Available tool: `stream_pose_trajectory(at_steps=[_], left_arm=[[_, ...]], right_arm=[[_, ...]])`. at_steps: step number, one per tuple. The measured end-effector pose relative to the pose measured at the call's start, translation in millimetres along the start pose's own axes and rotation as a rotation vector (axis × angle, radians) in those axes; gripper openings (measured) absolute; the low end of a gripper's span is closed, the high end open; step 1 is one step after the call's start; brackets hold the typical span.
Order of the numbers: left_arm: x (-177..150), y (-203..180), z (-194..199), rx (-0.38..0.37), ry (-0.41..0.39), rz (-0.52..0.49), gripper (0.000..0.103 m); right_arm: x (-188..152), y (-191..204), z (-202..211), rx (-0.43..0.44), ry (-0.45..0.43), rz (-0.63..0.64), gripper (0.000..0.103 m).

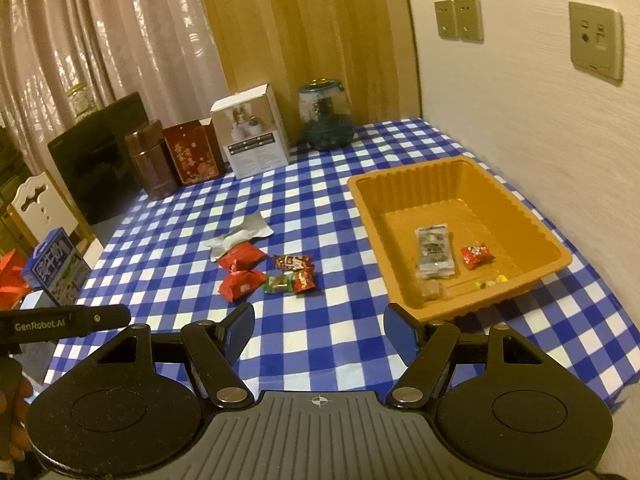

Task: Organize snacks
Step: 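Move both open grippers toward the remaining snacks on the table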

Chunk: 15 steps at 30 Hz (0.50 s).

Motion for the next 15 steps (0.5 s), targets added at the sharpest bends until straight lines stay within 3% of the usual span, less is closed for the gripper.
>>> stream_pose_trajectory(at_steps=[12, 15], left_arm=[[21.2, 10.0, -48.8, 0.001, -0.063, -0.1, 0.091], [23.5, 12.3, -67.6, -0.016, -0.033, -0.12, 0.091]], right_arm=[[-0.9, 16.9, -60.0, 0.014, 0.038, 0.082, 0.071], [-1.1, 19.4, -79.9, 0.024, 0.047, 0.1, 0.066]])
Point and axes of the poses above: each gripper's, at about its wrist camera, not at the fingertips, and z roughly against the way its jaws point, y to its left, x to its top, the point moved 1 cm from there along -z, roughly the way its jaws point, and after that the axes turned 3 degrees about x, right-handed, at the moved point
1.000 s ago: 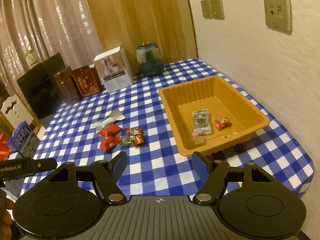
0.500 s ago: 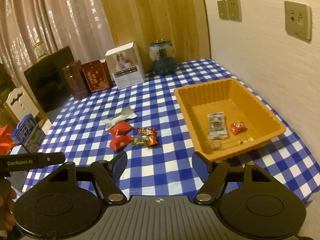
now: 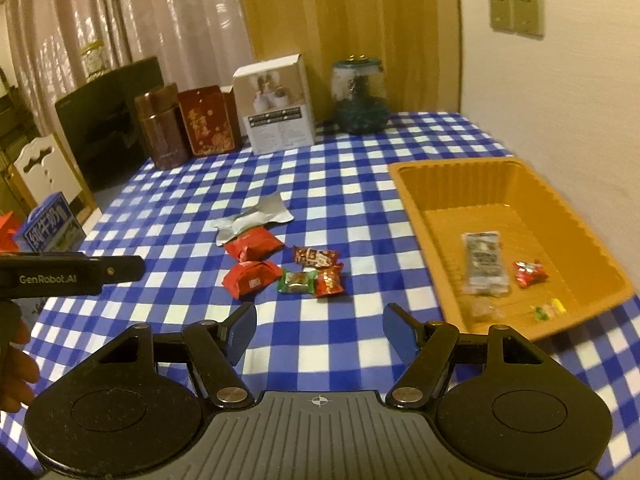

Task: Organize snacks
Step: 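Move both open grippers toward the remaining snacks on the table, then grasp the red-gold wrapped candy with the right gripper while the left gripper grasps the red square candy pack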

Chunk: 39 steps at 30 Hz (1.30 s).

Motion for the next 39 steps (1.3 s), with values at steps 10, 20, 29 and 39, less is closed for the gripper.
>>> stream_pose_trajectory(at_steps=[10, 20, 29, 39], left_arm=[[-2.2, 0.6, -55.9, -0.032, 0.059, -0.049, 0.09], [0.8, -3.7, -82.8, -0.055, 0.059, -0.056, 0.087], [2.5, -12.7, -100.8, -0.078, 0.06, -0.115, 0.087], [3.5, -29.5, -116.9, -0.132, 0.051, -0.237, 0.084]], right_arm=[[4.0, -9.2, -67.1, -0.022, 0.031, 0.02, 0.048], [9.8, -18.2, -114.1, -0.052, 0.034, 0.031, 0.044], [5.5, -22.5, -136.2, -0.062, 0.053, 0.039, 0.037], [3.4, -17.9, -142.9, -0.049, 0.063, 0.09, 0.025]])
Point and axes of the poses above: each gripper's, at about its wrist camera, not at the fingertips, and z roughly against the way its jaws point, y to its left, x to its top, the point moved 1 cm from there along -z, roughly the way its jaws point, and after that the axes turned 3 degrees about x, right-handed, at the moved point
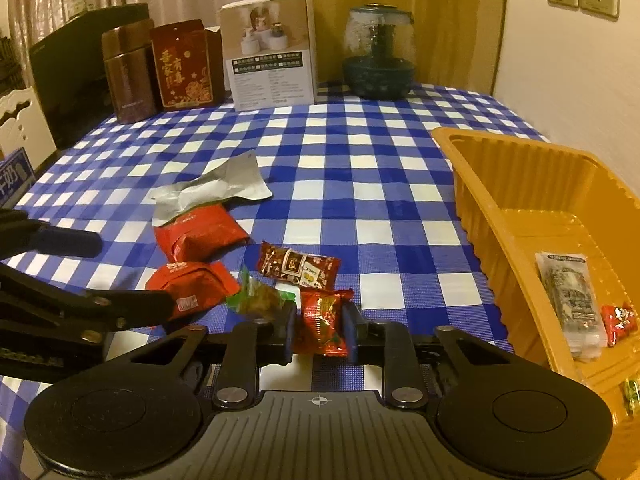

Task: Organize snacks
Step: 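Grasp the red-gold wrapped candy with the right gripper while the left gripper grasps the red square candy pack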

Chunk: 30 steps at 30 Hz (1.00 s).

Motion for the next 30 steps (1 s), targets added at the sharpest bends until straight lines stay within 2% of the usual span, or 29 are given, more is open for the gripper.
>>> stream_pose_trajectory(at_steps=[5, 7, 9, 13, 18, 30], left_arm=[[1.8, -6.6, -9.1, -0.031, -0.002, -0.049, 0.081], [2.2, -9.0, -14.2, -0.04, 0.003, -0.072, 0.076], [3.0, -10.5, -18.6, -0.049, 0.015, -0.081, 0.067], [2.9, -9.7, -26.5, -0.07, 0.035, -0.065, 0.056], [1.2, -10.4, -29.5, -0.071, 0.048, -0.055, 0.039], [-8.4, -16.1, -10.5, -0.038, 0.097, 0.058, 0.035]], right_arm=[[0.5, -6.4, 7.2, -0.007, -0.003, -0.038, 0.024], [0.5, -8.2, 10.4, 0.001, -0.004, -0.051, 0.024], [0.1, -8.2, 13.4, 0.004, -0.007, -0.051, 0.024], [-2.0, -8.2, 15.0, 0.01, -0.003, -0.059, 0.024], [-3.9, -6.6, 14.8, 0.017, 0.003, -0.061, 0.024], [-13.2, -4.5, 27.8, 0.023, 0.014, -0.073, 0.024]])
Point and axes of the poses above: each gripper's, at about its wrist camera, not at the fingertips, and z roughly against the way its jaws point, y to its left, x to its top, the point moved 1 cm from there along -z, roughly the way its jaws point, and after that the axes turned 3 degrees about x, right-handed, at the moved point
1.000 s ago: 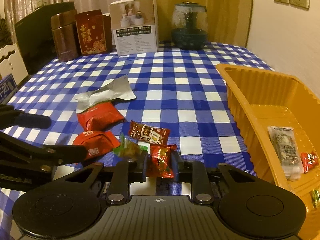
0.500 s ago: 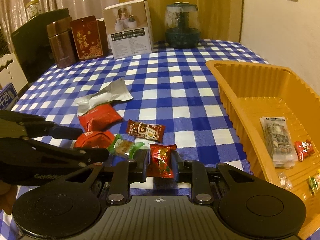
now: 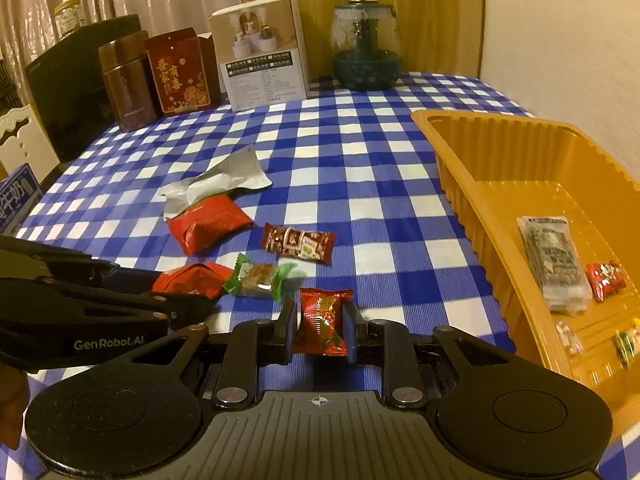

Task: Organize snacks
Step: 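Grasp the red-gold wrapped candy with the right gripper while the left gripper grasps the red square candy pack, then carry both held candies over the orange tray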

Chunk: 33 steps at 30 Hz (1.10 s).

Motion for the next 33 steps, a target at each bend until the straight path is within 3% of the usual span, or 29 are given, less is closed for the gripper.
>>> stream_pose_trajectory(at_steps=[14, 33], left_arm=[[-42.1, -25.5, 38.8, 0.054, 0.032, 0.088, 0.027], [-70.2, -57.9, 114.5, 0.032, 0.005, 0.22, 0.026]], right_arm=[[-25.4, 5.8, 44.7, 0.006, 0.017, -0.02, 0.024], [-51.3, 10.7, 125.9, -0.003, -0.011, -0.054, 0.024]])
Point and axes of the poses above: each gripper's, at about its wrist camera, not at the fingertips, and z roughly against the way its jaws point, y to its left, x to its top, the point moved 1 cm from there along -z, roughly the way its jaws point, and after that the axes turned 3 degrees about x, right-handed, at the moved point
